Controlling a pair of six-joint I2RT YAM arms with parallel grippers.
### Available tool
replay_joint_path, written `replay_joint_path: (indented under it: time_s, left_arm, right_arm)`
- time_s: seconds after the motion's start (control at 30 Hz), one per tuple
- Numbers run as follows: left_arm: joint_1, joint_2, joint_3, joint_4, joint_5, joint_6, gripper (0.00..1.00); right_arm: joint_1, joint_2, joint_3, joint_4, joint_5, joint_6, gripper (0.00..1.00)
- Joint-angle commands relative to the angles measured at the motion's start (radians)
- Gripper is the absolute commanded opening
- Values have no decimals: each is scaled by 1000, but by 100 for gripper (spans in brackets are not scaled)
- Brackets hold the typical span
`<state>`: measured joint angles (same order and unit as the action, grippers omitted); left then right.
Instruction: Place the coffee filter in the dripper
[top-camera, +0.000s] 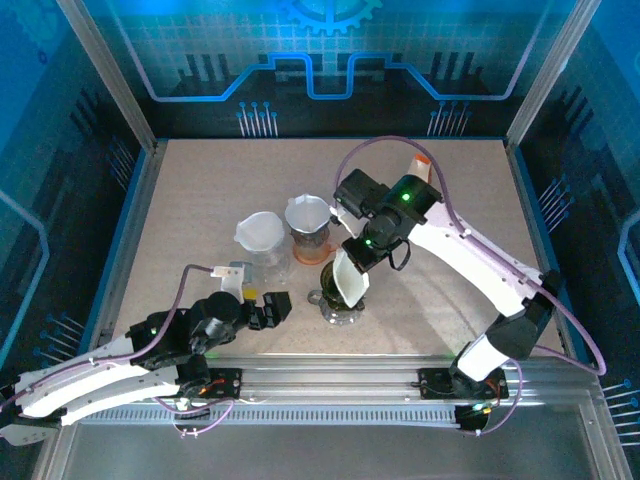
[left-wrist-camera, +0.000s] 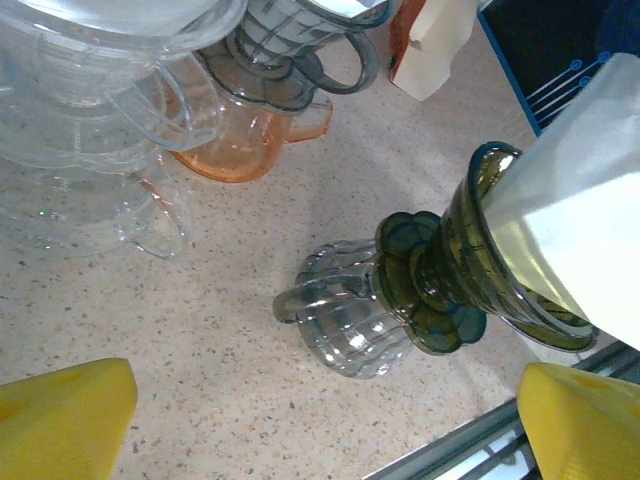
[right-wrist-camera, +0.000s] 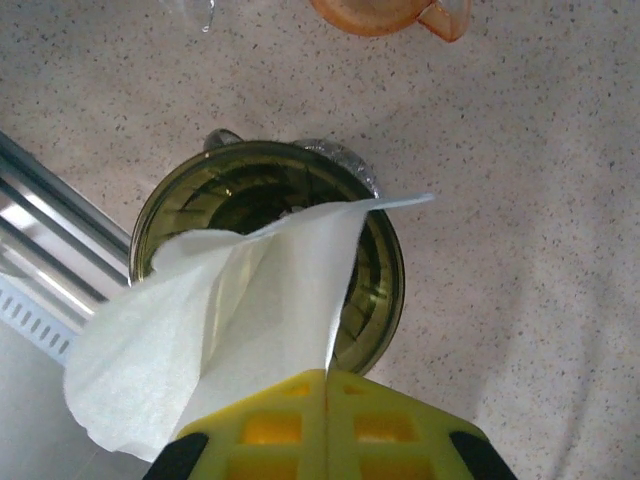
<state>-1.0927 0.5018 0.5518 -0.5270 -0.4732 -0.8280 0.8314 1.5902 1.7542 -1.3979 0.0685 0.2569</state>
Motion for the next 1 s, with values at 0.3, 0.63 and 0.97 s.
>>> replay_joint_path:
  time_s: [0.3,0.63,0.97]
  left_arm:
    - [220,111,-19,268,409,-24,90]
    - [224,323,56,450,486,-31,88]
    - [229,334,71,445,485,-41,84]
  right_arm:
    - [58,41,-46,80,132,-28,0]
    - [86,-1,-79,136,169,-15,23]
    - [94,-160,-193,282,172,-11,56]
